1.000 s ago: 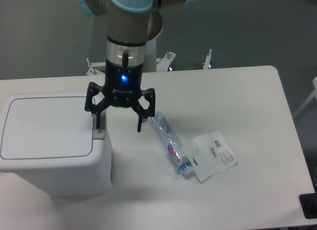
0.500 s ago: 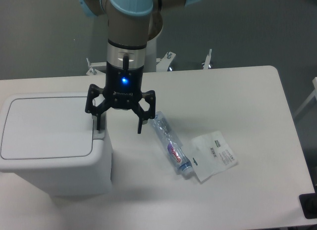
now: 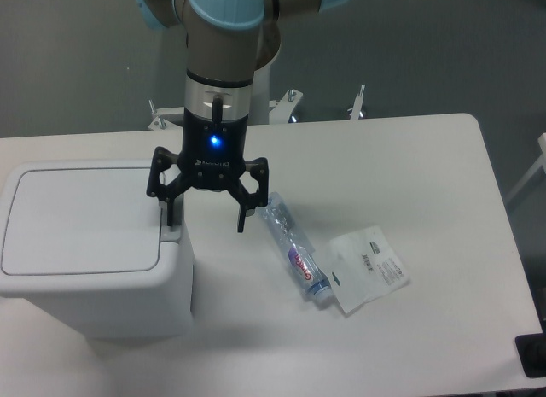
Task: Open the trash can
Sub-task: 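Hold the gripper finger pressed on the lid tab, then press the lid tab down so the lid flips open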
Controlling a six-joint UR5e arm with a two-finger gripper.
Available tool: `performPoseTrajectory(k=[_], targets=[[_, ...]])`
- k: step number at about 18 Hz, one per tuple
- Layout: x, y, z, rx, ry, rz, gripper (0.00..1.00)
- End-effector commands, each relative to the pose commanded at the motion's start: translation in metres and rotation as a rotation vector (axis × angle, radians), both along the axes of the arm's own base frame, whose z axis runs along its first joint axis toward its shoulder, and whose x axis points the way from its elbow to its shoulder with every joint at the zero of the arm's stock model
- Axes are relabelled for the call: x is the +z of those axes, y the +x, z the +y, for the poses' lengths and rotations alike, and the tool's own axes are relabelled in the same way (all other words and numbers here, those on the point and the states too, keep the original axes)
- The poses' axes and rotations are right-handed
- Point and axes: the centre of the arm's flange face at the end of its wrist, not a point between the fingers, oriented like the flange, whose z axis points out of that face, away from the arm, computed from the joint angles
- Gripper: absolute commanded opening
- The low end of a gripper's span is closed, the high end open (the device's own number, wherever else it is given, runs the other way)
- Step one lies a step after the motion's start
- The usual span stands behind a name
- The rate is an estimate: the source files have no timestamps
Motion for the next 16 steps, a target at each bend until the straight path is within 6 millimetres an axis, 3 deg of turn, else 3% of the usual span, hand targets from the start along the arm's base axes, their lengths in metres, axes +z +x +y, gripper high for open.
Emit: performPoseTrajectory(k=[16], targets=[[-0.0007, 0.0, -0.0023, 0.002, -0.001, -0.003, 1.0]])
